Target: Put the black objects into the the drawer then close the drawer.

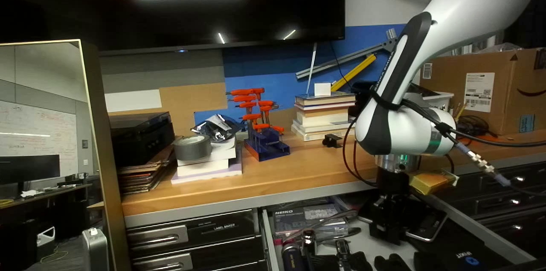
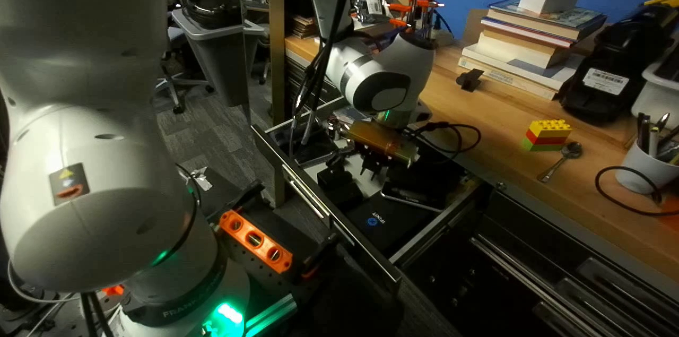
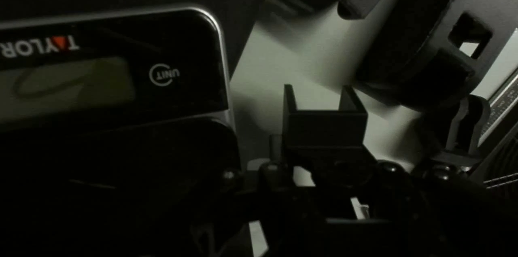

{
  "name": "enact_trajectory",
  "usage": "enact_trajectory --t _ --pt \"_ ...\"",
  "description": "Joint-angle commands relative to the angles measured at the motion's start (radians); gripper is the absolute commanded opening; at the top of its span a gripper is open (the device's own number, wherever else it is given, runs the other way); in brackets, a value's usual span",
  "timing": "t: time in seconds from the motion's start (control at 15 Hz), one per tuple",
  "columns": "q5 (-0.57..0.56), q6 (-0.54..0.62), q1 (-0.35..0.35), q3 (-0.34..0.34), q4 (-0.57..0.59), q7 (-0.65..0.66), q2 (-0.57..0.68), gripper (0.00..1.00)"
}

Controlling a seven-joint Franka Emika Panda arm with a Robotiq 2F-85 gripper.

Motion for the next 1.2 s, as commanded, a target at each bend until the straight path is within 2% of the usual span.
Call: enact_trajectory --t 0.0,0.33,0.8,0.93,1.07,1.13 --pt "0.016 0.023 -0.029 0.038 -0.010 -0.021 -0.005 0.14" --pt "0.013 0.047 -0.036 0.036 -0.001 -0.009 0.010 0.14" --pt "0.016 0.113 -0.079 0.061 0.002 -0.007 0.025 0.14" --pt "0.022 0.096 -0.088 0.069 0.004 0.000 0.024 0.64" --pt "0.014 0.093 -0.089 0.069 0.002 0.003 0.023 0.69" --pt "0.012 0.092 -0.088 0.069 0.001 0.006 0.022 0.78"
